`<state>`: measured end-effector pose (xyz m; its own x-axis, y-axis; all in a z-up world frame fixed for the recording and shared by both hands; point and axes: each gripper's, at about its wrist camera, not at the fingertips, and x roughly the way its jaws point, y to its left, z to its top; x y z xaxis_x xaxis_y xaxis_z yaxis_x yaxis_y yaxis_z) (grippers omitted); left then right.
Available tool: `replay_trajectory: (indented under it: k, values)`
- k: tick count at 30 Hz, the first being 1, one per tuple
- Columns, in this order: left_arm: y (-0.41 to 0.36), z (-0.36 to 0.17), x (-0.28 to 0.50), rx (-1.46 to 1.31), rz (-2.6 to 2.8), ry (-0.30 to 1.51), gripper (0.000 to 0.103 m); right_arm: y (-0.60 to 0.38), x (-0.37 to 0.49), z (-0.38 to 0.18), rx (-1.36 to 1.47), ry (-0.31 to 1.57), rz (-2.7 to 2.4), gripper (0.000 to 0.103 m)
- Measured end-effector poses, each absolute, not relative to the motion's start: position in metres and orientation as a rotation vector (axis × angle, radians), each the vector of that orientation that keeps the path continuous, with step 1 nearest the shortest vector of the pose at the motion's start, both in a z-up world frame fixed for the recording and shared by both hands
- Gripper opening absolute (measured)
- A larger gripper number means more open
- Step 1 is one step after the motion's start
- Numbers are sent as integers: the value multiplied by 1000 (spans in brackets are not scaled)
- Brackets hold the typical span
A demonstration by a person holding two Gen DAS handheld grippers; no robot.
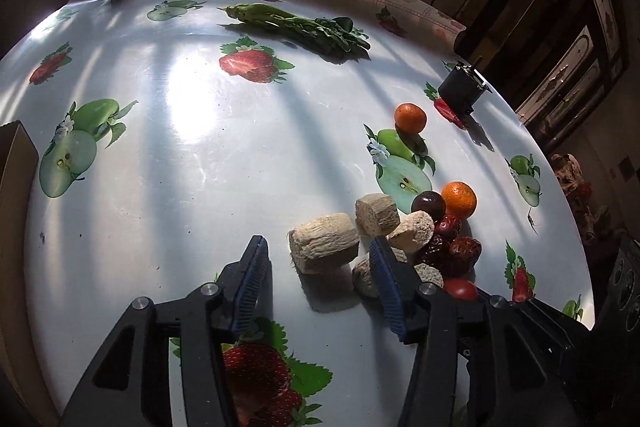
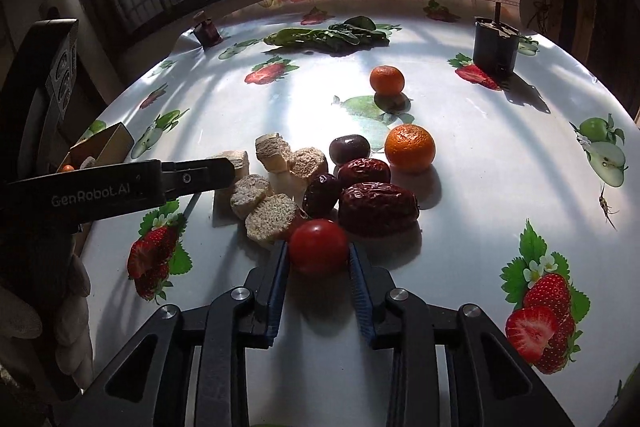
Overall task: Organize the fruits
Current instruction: 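Grasp the rough beige cylinder with the left tool while the right tool grasps the red tomato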
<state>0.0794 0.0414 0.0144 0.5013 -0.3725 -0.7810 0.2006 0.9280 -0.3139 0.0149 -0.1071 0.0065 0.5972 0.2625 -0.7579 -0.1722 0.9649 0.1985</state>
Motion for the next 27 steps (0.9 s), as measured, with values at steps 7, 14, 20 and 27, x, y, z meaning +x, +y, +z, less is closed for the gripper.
replay_trajectory:
  k: [7, 14, 20, 27]
  values:
    - [34, 18, 77, -199, -420, 963, 16, -106, 17, 6, 120, 885, 259, 32]
    - [41, 37, 64, -182, -404, 955, 2, -108, 13, 6, 137, 893, 277, 32]
    - [46, 38, 84, -209, -398, 962, 36, -117, 8, 7, 189, 899, 269, 32]
    - [13, 12, 102, -53, -497, 976, 36, -124, 8, 6, 219, 902, 271, 32]
